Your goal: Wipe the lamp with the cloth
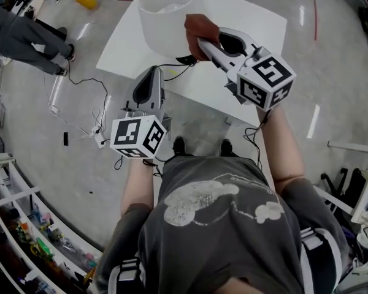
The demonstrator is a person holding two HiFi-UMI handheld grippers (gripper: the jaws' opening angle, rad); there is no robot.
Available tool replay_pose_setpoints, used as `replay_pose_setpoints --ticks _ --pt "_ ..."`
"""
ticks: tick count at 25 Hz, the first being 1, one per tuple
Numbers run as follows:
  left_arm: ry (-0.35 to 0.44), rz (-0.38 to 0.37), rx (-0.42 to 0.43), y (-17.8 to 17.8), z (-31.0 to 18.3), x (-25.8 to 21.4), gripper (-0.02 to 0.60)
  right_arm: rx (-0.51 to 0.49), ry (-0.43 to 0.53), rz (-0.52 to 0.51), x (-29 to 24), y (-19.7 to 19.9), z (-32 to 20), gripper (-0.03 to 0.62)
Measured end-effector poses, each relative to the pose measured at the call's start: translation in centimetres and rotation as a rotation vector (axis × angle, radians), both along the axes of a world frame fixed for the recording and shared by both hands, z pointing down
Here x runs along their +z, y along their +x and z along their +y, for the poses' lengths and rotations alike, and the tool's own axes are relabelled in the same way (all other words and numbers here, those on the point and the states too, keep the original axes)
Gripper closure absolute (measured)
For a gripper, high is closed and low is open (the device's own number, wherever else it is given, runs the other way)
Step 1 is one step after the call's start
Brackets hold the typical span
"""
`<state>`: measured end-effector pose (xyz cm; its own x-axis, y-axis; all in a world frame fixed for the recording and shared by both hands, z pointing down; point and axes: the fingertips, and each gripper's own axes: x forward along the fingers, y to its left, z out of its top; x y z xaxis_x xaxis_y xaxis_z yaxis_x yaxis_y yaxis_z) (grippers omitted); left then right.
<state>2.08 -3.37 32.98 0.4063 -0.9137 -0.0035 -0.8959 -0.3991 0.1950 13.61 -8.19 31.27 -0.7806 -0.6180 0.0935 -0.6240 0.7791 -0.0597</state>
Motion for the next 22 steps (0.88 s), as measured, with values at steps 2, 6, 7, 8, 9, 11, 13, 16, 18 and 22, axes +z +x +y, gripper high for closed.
replay_pose_setpoints --ticks 2,6,7,8,9,11,13,16,18,22 --pt "0.006 0.002 0.036 -1.1 -0.5 -0.4 0.574 0.034 0.016 -0.007 -1.1 -1.1 -0.7 0.497" --pt "0.01 0.009 0.106 -3.5 -1.4 -0.6 0.574 0.111 0.03 0.021 -1.6 -3.3 -1.5 0.497" --pt "0.01 0.008 0.122 -4.1 -1.6 -0.5 0.574 0.126 0.026 0.021 -1.3 -3.8 -1.6 0.497" --pt "0.011 0.007 0.138 -4.5 -1.9 -0.4 0.574 0.14 0.019 0.017 -0.9 -4.2 -1.6 0.498" --pt "0.011 0.009 0.153 -5.0 -2.3 -0.3 0.574 0.156 0.01 0.015 -0.4 -4.5 -1.5 0.497" --pt "0.009 0.016 0.183 -5.6 -3.0 0.0 0.574 0.191 -0.012 0.018 0.9 -4.8 -1.4 0.497" --pt "0.003 0.02 0.213 -6.0 -3.4 0.4 0.574 0.227 -0.042 0.029 2.7 -5.0 -1.1 0.497" --pt "-0.007 0.029 0.258 -6.2 -4.0 0.9 0.574 0.286 -0.095 0.044 5.3 -4.7 -0.8 0.497" --pt "-0.015 0.038 0.283 -6.1 -4.4 0.9 0.574 0.322 -0.13 0.041 6.9 -4.2 -0.9 0.497" --pt "-0.031 0.054 0.324 -6.6 -4.3 1.4 0.574 0.365 -0.2 -0.027 9.2 -4.0 -0.6 0.497"
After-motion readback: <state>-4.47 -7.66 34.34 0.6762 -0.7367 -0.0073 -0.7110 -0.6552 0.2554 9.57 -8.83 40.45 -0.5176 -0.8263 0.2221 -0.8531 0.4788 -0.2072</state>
